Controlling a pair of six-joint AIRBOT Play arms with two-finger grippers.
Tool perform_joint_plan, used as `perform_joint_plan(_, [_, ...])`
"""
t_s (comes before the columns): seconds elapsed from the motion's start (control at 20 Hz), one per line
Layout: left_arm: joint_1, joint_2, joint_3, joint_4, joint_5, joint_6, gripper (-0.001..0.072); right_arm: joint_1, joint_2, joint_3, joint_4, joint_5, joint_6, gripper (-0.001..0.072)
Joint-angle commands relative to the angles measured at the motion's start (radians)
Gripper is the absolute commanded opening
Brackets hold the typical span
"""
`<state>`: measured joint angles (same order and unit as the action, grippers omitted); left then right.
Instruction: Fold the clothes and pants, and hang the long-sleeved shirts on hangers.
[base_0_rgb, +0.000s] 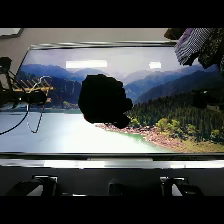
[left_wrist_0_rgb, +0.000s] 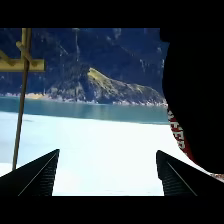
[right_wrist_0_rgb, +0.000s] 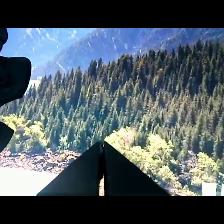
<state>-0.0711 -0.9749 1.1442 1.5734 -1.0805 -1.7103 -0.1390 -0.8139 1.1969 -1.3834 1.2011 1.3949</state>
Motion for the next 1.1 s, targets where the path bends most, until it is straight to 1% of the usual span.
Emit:
perform_joint_plan(0.0, [0.003, -0.066, -0.072, -0.055, 0.042, -0.115, 0.0714, -0.001, 0.001, 0.000, 0.000, 0.000, 0.000, 0.0042])
perform_joint_plan(0.05, [0.008, -0.107, -0.117, -0.144, 0.094, -0.111, 0.0714, -0.001, 0.001, 0.000, 0.000, 0.000, 0.000, 0.0042])
perform_joint_plan(0.1, [0.015, -0.153, -0.156, -0.257, 0.156, -0.077, 0.0713, -0.001, 0.001, 0.000, 0.000, 0.000, 0.000, 0.0042])
perform_joint_plan(0.25, [0.009, -0.335, -0.209, -0.622, 0.332, 0.096, 0.0714, -0.001, 0.001, 0.000, 0.000, 0.000, 0.000, 0.0042])
perform_joint_plan(0.4, [-0.009, -0.489, -0.189, -0.929, 0.428, 0.290, 0.0714, -0.001, 0.001, 0.000, 0.000, 0.000, 0.000, 0.0042])
perform_joint_plan(0.45, [-0.014, -0.535, -0.179, -1.004, 0.436, 0.336, 0.0714, -0.001, 0.001, 0.000, 0.000, 0.000, 0.000, 0.0042])
perform_joint_plan(0.5, [-0.019, -0.576, -0.169, -1.054, 0.436, 0.359, 0.0708, -0.001, 0.001, 0.000, 0.000, 0.000, 0.000, 0.0042])
perform_joint_plan(0.6, [-0.026, -0.633, -0.156, -1.106, 0.435, 0.364, 0.0707, -0.001, 0.001, 0.000, 0.000, 0.000, 0.001, 0.0042])
perform_joint_plan(0.65, [-0.026, -0.650, -0.156, -1.115, 0.435, 0.366, 0.0622, -0.001, 0.001, 0.000, 0.002, -0.002, 0.002, 0.0042])
perform_joint_plan(0.7, [-0.025, -0.656, -0.156, -1.114, 0.425, 0.370, 0.0212, -0.001, 0.001, 0.000, 0.009, -0.002, 0.008, 0.0042])
perform_joint_plan(0.75, [-0.022, -0.655, -0.154, -1.115, 0.419, 0.384, 0.0038, -0.001, 0.001, 0.000, 0.020, -0.001, 0.008, 0.0042])
perform_joint_plan(0.9, [-0.022, -0.640, -0.153, -1.114, 0.416, 0.387, 0.0041, -0.001, 0.001, 0.000, 0.070, -0.006, 0.021, 0.0046])
perform_joint_plan(0.95, [-0.022, -0.637, -0.153, -1.114, 0.416, 0.387, 0.0041, 0.000, 0.000, -0.003, 0.095, -0.001, 0.051, 0.0044])
perform_joint_plan(1.0, [-0.022, -0.635, -0.153, -1.114, 0.416, 0.387, 0.0041, 0.000, -0.008, -0.018, 0.094, 0.002, 0.103, 0.0049])
perform_joint_plan(1.05, [-0.022, -0.635, -0.153, -1.114, 0.415, 0.387, 0.0041, 0.000, -0.024, -0.055, 0.090, 0.016, 0.168, 0.0151])
